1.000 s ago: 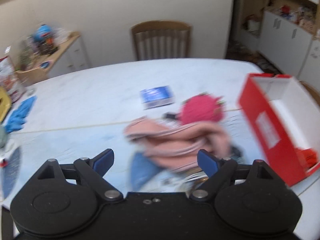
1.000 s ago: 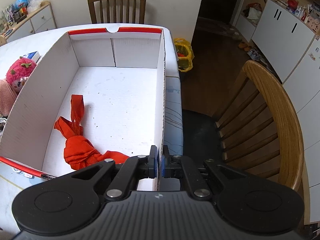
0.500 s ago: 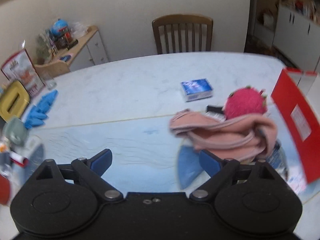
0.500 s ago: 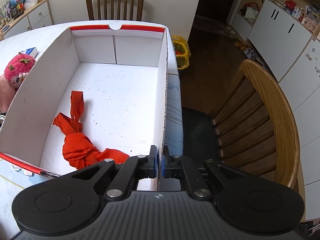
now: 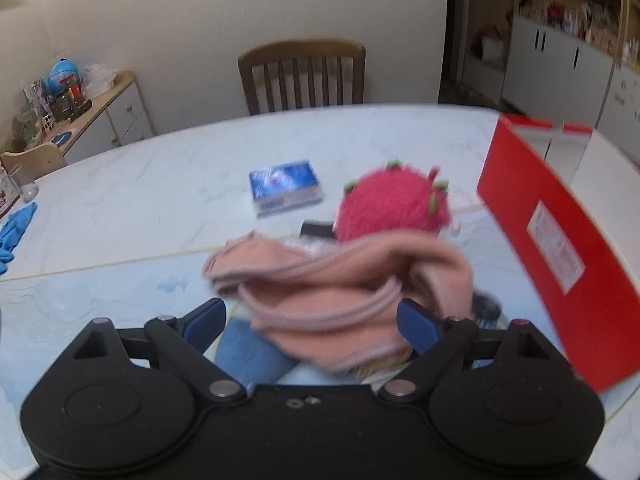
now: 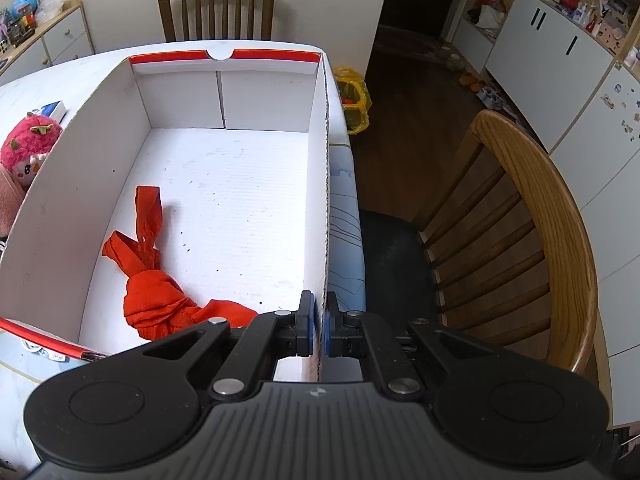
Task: Organize objects
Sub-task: 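Return the left gripper to the pile and grasp the pink fleece scarf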
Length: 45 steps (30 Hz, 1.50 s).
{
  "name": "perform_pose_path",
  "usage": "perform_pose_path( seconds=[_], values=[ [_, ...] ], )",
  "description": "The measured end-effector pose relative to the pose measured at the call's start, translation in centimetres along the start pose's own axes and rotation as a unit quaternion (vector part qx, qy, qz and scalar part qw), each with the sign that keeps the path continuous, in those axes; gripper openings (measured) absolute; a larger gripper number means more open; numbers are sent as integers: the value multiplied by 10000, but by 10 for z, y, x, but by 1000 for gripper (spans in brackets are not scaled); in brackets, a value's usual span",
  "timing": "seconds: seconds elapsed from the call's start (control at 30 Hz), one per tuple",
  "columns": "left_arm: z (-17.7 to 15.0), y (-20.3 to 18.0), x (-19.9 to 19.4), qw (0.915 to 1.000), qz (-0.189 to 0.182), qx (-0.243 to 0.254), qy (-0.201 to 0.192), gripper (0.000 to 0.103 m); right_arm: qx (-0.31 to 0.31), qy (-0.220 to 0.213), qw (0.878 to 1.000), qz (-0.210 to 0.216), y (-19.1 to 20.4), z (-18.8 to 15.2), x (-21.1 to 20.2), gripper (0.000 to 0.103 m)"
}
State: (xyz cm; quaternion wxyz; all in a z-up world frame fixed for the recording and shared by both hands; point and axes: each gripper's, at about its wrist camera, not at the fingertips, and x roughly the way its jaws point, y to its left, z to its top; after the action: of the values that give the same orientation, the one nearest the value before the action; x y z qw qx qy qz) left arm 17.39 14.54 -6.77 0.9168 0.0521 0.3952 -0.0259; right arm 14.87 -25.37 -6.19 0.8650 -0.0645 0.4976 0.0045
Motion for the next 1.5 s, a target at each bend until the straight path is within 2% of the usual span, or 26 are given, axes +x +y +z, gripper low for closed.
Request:
perform_pose_path(
  seconds=[0.1, 0.2, 0.37, 0.4, 0.57, 0.63, 0.67, 0.7, 0.73, 0.83, 1.0, 1.13, 1.37, 1.5],
  values=[
    [5, -10, 2, 9994, -176, 224, -176, 95, 15, 9, 10000, -19, 0, 0, 0, 5],
    [4, -21, 13, 9971, -647, 396, 41, 96, 45, 36, 10000, -27, 0, 0, 0, 5],
    [-2, -34, 33, 9954, -707, 597, 256, 96, 86, 58, 9999, -25, -1, 1, 1, 5],
    [-3, -35, 37, 9954, -695, 603, 280, 93, 89, 61, 9999, -28, -1, 1, 1, 5],
    [-4, -33, 41, 9950, -696, 557, 441, 69, 99, 56, 9999, -41, 0, 1, 1, 5],
    [-3, -30, 36, 9955, -686, 491, 423, 53, 118, 57, 9999, -34, -1, 1, 1, 5],
    [-3, -28, 33, 9957, -701, 442, 404, 49, 130, 57, 9999, -27, -1, 0, 1, 5],
    [-3, -26, 30, 9960, -708, 390, 382, 38, 134, 55, 9999, -23, -1, 0, 1, 5],
    [-3, -24, 27, 9964, -676, 354, 368, 21, 134, 55, 9999, -20, -1, 0, 1, 5],
    [-2, -17, 19, 9974, -596, 204, 338, 9, 134, 53, 9999, -9, -2, 0, 1, 5],
    [4, -7, -5, 9988, -467, -72, 112, 6, 101, 34, 9999, 31, -3, -1, 0, 5],
    [19, 4, -34, 9980, -371, -487, -185, 6, 62, 5, 9999, 86, -5, -2, 0, 5],
    [41, 8, -84, 9885, -354, -1203, -848, 5, 39, -77, 9997, 227, -9, -4, -1, 5],
    [52, -2, -111, 9823, -427, -1311, -1268, 5, 33, -122, 9995, 306, -10, -4, -2, 5]
  ],
)
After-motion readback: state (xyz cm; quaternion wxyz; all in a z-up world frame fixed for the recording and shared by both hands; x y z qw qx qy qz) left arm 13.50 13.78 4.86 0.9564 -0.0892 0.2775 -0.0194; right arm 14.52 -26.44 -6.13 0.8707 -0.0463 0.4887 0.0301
